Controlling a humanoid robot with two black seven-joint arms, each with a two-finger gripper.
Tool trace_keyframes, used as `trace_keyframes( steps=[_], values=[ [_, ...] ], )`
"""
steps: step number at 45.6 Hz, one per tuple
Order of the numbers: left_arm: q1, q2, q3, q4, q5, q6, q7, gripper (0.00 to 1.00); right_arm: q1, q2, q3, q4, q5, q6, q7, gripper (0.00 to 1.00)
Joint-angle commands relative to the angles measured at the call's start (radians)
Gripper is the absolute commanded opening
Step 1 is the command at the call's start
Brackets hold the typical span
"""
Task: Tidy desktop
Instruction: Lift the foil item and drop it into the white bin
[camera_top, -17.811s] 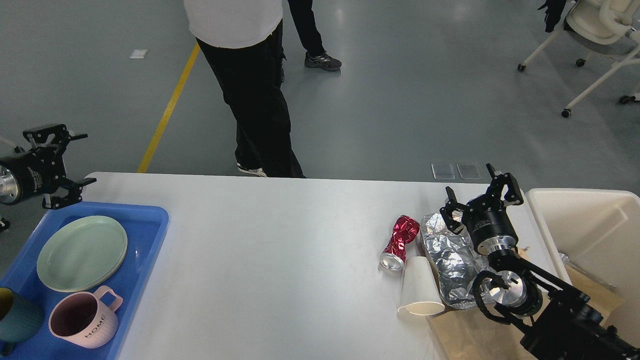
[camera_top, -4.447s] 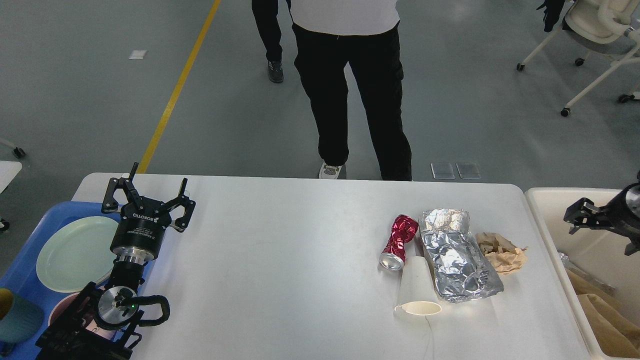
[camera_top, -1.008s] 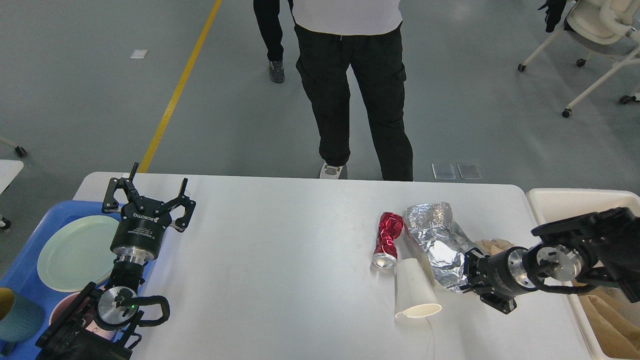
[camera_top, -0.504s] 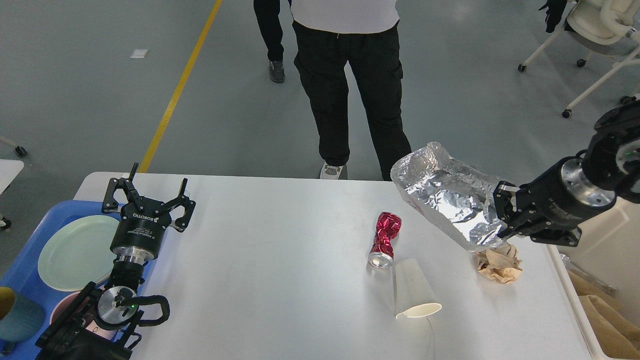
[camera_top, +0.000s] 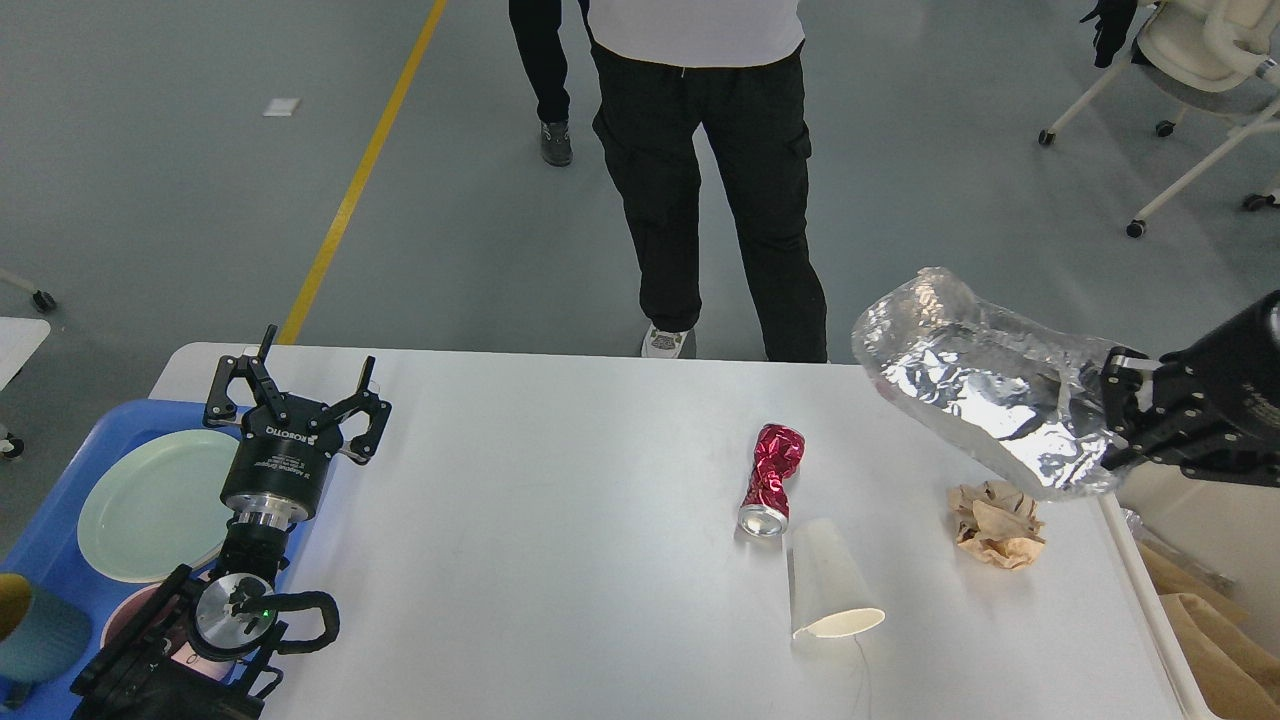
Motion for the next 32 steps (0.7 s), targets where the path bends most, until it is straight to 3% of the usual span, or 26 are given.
trace_keyframes(
  steps=[1,9,18,24,32],
  values=[
    [0.000,0.000,0.001,0.000,0.000,-0.001,0.000,0.96,-0.179,-0.133,-0.033,-0.145,-0.003,-0.074,0.000,0.00],
    [0.002,0.000,0.001,0.000,0.000,-0.001,0.002,0.96,-0.441,-0.279,0.019,-0.420,-0.018,-0.100,0.003,0.00],
    [0.002,0.000,0.001,0.000,0.000,-0.001,0.002,0.96,-0.876,-0.317,0.332,-0.673,-0.018,-0.177,0.005,0.00],
    [0.002,0.000,0.001,0.000,0.000,0.000,0.000,0.96,-1.140,-0.284,0.498,-0.883,-0.017,-0.191,0.002,0.00],
    [0.002,0.000,0.001,0.000,0.000,0.000,0.000,0.96,-1.493,-0.077,0.662,-1.243,-0.005,-0.301,0.002,0.00]
  ],
)
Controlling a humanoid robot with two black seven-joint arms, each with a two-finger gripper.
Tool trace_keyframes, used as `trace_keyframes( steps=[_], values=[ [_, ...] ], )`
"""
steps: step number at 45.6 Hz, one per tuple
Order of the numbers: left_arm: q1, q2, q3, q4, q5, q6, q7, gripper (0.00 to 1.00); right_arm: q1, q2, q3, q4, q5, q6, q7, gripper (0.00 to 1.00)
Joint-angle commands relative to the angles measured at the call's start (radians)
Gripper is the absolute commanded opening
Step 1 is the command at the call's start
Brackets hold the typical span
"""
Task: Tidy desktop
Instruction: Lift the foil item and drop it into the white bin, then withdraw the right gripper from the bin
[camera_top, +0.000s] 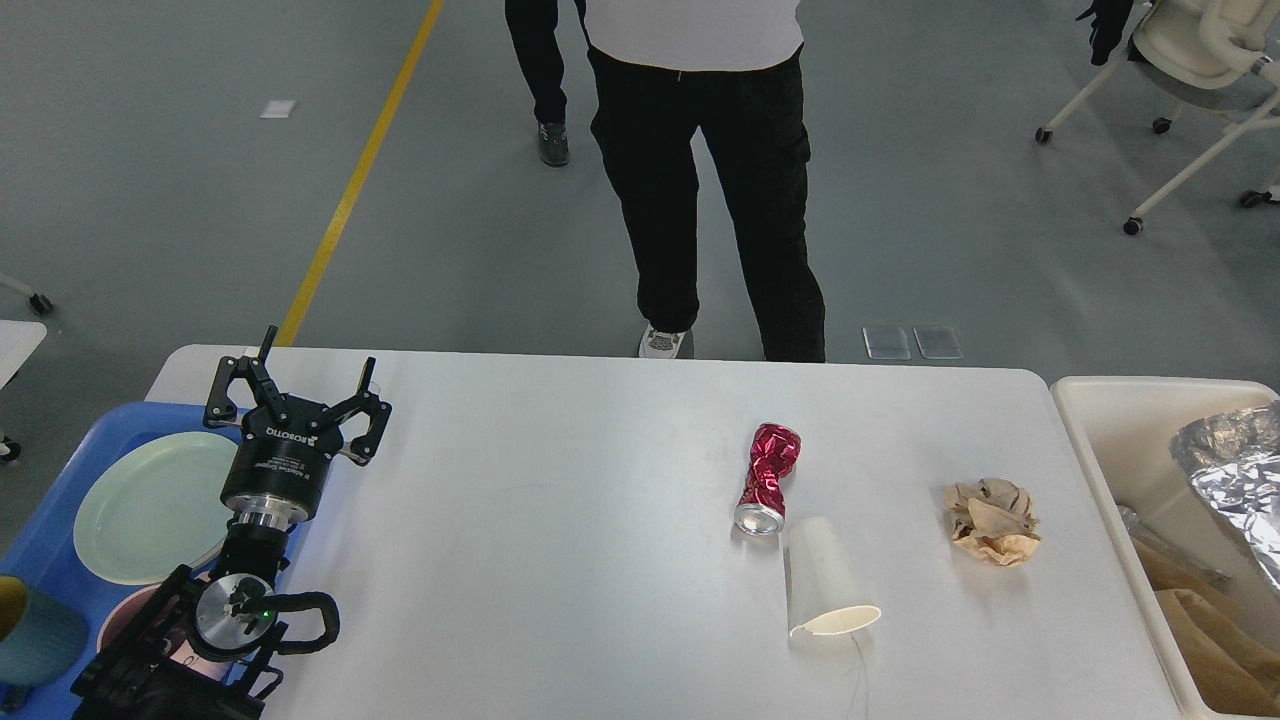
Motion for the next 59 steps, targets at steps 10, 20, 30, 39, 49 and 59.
trace_keyframes(
  steps=[10,20,30,39,49,59],
  values=[
    [-0.002,0.000,0.000,0.001,0.000,0.002,0.001,0.96,-0.447,0.305,0.151,-0.524,0.011,-0.139,-0.005,0.00],
    [-0.002,0.000,0.000,0.001,0.000,0.000,-0.001,0.96,-0.521,0.387,0.151,-0.595,0.011,-0.216,-0.025,0.00],
    [0.000,0.000,0.000,0.000,0.000,0.002,-0.001,0.96,-0.527,0.391,0.151,-0.591,0.011,-0.218,-0.028,0.00],
    [-0.002,0.000,-0.002,0.001,0.000,0.002,-0.001,0.96,-0.525,0.390,0.151,-0.589,0.012,-0.225,-0.023,0.67],
    [-0.002,0.000,0.000,0.000,0.000,0.002,-0.001,0.96,-0.518,0.390,0.153,-0.586,0.012,-0.230,-0.022,1.00],
    [-0.002,0.000,0.000,0.000,0.000,0.002,-0.001,0.96,-0.502,0.376,0.153,-0.560,0.012,-0.227,-0.016,1.00]
  ],
)
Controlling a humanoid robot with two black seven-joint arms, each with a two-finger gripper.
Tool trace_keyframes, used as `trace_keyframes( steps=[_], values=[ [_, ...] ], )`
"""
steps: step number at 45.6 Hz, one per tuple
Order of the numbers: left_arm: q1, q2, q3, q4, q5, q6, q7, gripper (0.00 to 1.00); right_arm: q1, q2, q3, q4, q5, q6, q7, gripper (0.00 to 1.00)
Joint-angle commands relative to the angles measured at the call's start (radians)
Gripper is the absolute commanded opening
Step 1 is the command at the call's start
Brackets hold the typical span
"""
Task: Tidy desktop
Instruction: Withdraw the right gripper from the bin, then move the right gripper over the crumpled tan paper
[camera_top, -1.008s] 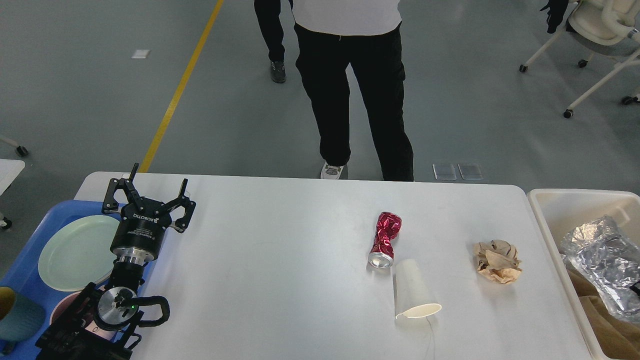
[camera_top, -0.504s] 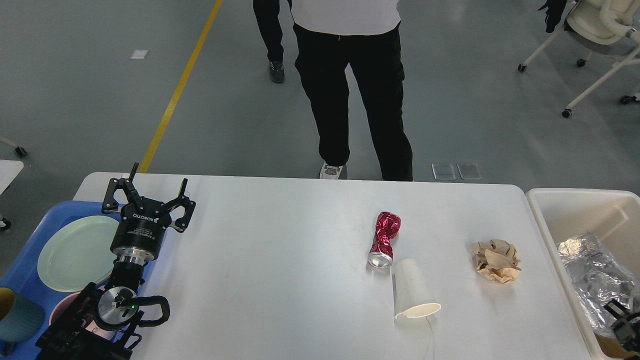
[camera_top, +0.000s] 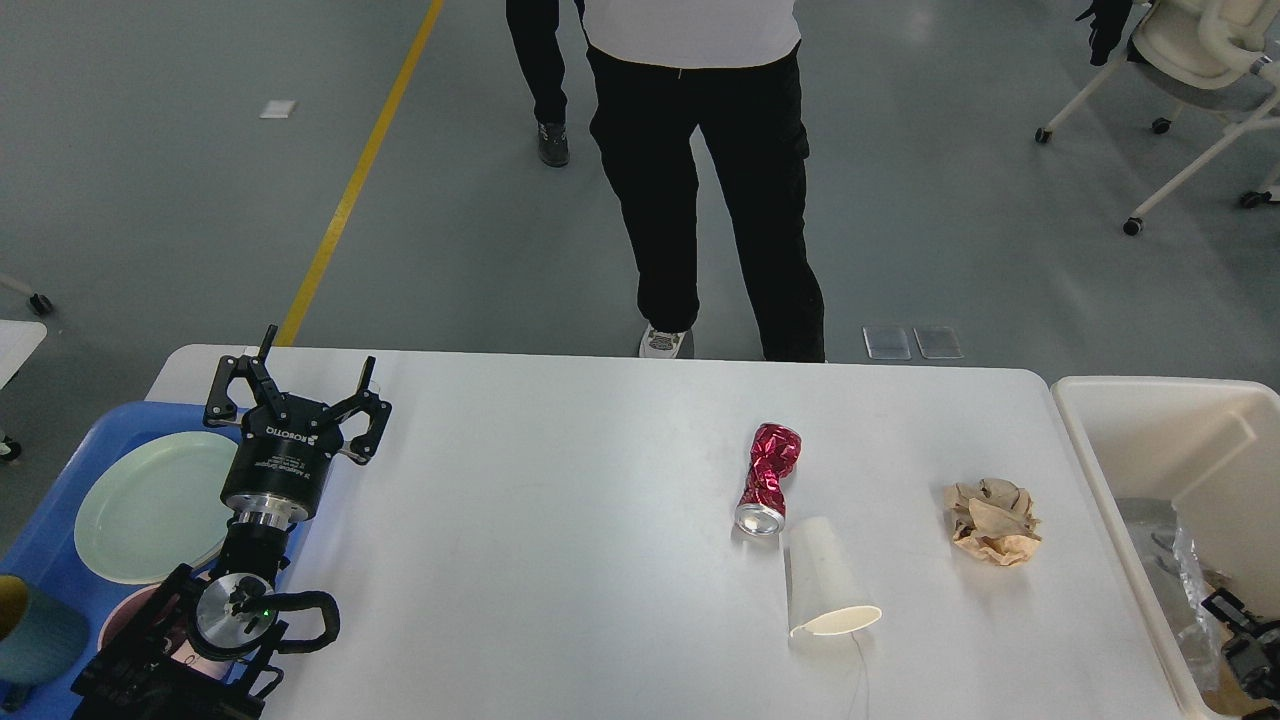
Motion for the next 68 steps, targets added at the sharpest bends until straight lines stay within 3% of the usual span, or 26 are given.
trace_keyframes(
  steps=[1,8,20,30,36,42,49,59,68],
  values=[
    [0.000,0.000,0.000,0.001,0.000,0.000,0.000,0.96,0.024,-0.011,0.000,0.031,0.000,0.007,0.002,1.00],
    [0.000,0.000,0.000,0.001,0.000,0.000,0.000,0.96,0.169,-0.121,-0.021,0.210,-0.029,0.029,-0.006,1.00],
    [0.000,0.000,0.000,-0.001,0.000,0.000,0.002,0.96,0.735,-0.262,-0.188,0.641,-0.348,0.256,-0.011,1.00],
    [0.000,0.000,0.000,-0.001,0.000,-0.002,0.000,0.96,1.203,-0.163,-0.460,0.930,-0.367,0.501,-0.014,1.00],
    [0.000,0.000,0.000,-0.001,0.000,-0.002,0.000,0.96,1.420,-0.088,-0.489,1.030,-0.360,0.719,-0.014,1.00],
    [0.000,0.000,0.000,0.001,0.000,0.000,0.000,0.96,1.621,-0.025,-0.492,1.180,-0.359,0.843,-0.015,1.00],
    [0.000,0.000,0.000,-0.001,0.000,0.000,0.000,0.96,1.861,-0.025,-0.492,1.382,-0.351,0.900,-0.015,1.00],
    [0.001,0.000,0.000,-0.001,0.000,0.000,0.000,0.96,2.122,-0.103,-0.497,1.573,-0.327,0.900,-0.018,1.00],
    [0.001,0.000,0.000,0.001,0.000,0.000,0.000,0.96,2.193,-0.121,-0.533,1.642,-0.314,0.900,-0.018,1.00]
  ],
)
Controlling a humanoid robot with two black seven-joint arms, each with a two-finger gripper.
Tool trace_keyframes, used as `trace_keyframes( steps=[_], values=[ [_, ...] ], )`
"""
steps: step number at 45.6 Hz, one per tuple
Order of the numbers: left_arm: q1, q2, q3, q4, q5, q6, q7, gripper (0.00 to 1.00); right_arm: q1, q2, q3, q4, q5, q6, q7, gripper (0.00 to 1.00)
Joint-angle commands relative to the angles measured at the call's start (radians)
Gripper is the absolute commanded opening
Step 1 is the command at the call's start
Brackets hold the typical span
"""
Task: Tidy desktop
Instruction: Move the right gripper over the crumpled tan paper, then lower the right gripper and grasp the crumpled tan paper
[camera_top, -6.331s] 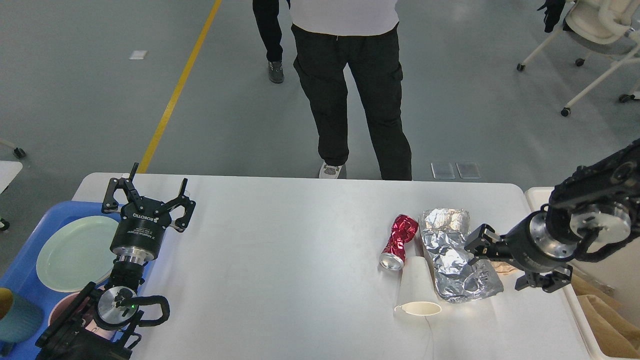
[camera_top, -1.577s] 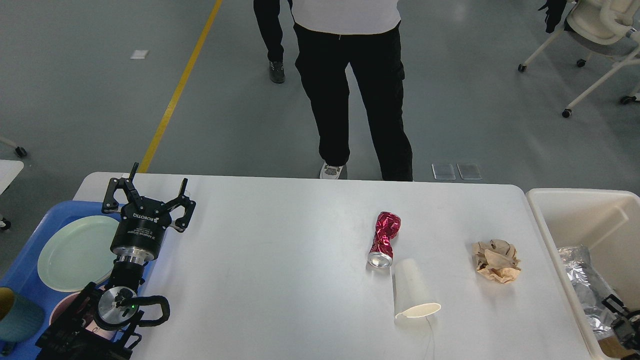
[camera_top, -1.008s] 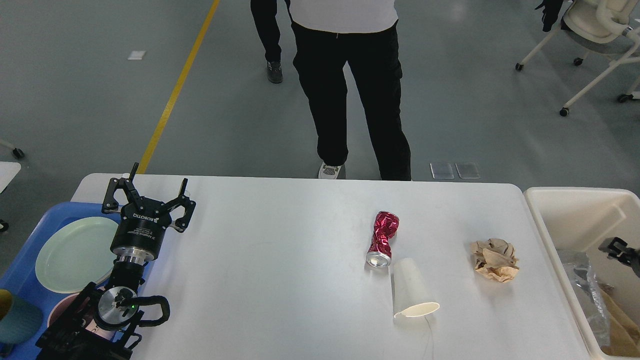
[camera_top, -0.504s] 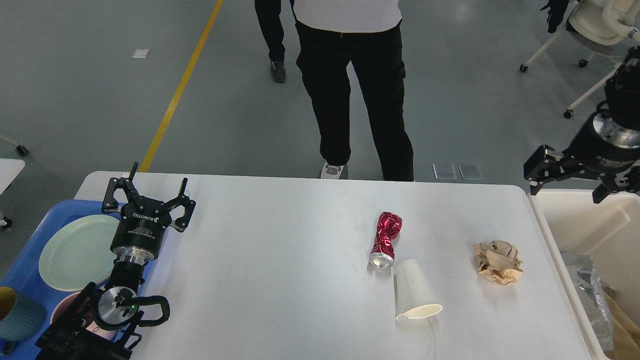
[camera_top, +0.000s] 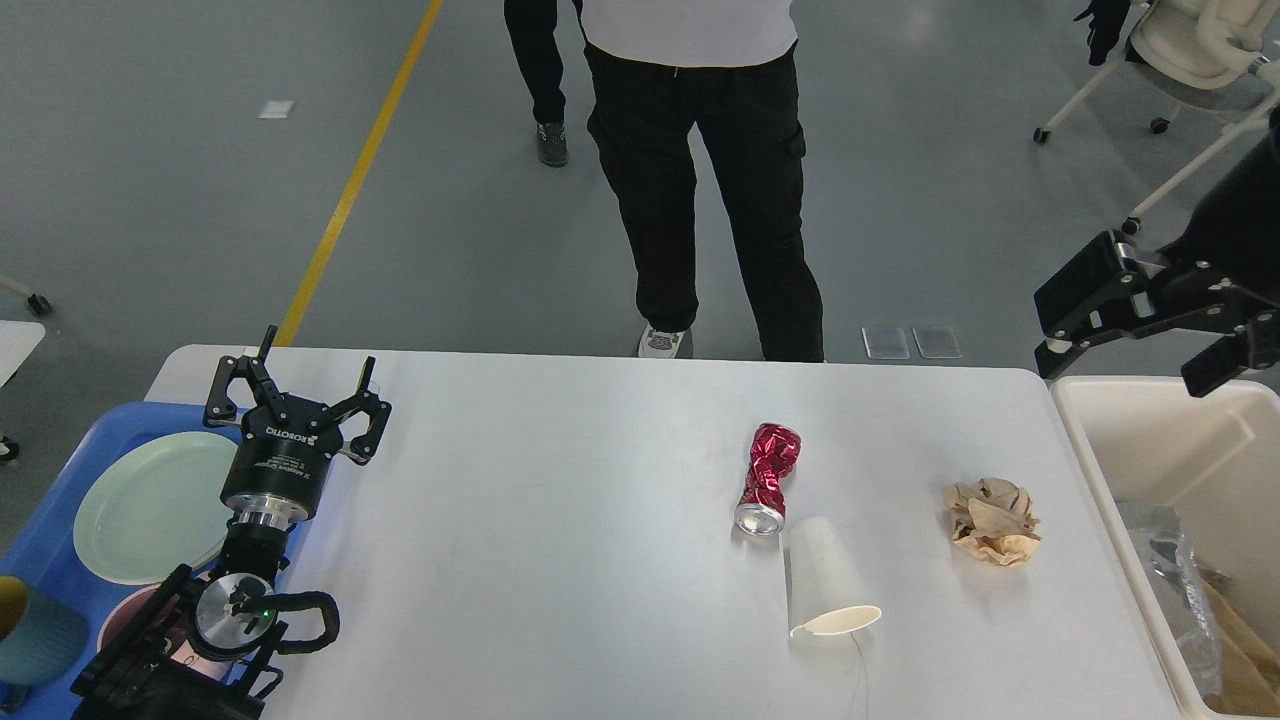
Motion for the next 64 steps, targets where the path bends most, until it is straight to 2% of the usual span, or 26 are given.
trace_keyframes(
  steps=[1,9,18,30,36,44,56,64],
  values=[
    [0.001,0.000,0.000,0.000,0.000,0.000,0.002,0.96,0.015,-0.003,-0.022,0.023,0.005,0.000,0.000,1.00],
    [0.001,0.000,0.000,-0.001,0.000,0.000,0.000,0.96,-0.056,-0.035,-0.025,0.003,-0.005,-0.006,0.000,1.00],
    [-0.001,0.000,0.000,0.000,0.000,-0.002,0.002,0.96,-0.292,-0.048,-0.019,-0.098,-0.010,-0.132,0.003,1.00],
    [0.001,0.000,0.000,0.000,0.000,-0.002,0.002,0.96,-0.766,-0.029,0.120,-0.391,-0.008,-0.274,0.005,1.00],
    [-0.001,0.000,0.000,0.000,0.000,-0.002,0.002,0.96,-1.013,-0.012,0.251,-0.621,-0.005,-0.284,0.005,1.00],
    [-0.001,0.000,0.000,-0.001,0.000,-0.002,0.002,0.96,-1.303,0.072,0.392,-0.949,0.005,-0.279,0.005,1.00],
    [-0.001,0.000,0.000,0.000,0.000,-0.002,0.002,0.96,-1.522,0.216,0.434,-1.198,0.008,-0.305,0.003,1.00],
    [-0.001,0.000,0.000,0.000,0.000,-0.002,0.002,0.96,-1.580,0.233,0.435,-1.227,0.008,-0.409,0.003,1.00]
  ],
)
